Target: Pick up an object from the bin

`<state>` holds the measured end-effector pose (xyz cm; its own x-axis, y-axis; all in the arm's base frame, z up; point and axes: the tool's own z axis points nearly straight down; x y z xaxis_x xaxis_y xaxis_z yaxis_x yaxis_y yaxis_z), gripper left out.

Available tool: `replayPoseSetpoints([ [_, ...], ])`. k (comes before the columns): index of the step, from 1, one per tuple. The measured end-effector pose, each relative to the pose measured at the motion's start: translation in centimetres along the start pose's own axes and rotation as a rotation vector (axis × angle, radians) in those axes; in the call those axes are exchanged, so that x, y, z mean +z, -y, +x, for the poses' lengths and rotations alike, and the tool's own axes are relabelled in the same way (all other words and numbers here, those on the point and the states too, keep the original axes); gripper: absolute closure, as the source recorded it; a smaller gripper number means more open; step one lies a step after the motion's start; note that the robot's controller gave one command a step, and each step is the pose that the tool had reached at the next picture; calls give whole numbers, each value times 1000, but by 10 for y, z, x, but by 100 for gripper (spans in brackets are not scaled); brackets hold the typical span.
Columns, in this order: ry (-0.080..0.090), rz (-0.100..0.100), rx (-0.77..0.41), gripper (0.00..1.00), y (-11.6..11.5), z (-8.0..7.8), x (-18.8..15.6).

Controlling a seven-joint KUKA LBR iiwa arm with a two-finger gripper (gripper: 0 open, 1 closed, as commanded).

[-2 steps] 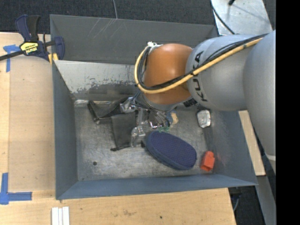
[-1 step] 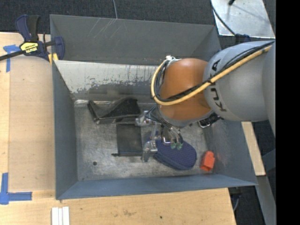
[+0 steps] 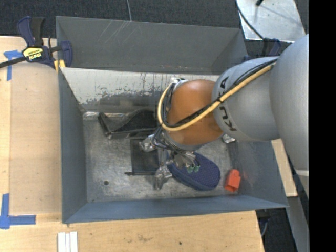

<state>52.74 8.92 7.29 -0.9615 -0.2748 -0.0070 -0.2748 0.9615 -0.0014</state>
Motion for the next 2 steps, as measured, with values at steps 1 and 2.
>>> replayPoseSetpoints([
  [1,13,-1,3,100,0,-5,-4],
  [2,6,0,-216,100,-6,-16,-182],
])
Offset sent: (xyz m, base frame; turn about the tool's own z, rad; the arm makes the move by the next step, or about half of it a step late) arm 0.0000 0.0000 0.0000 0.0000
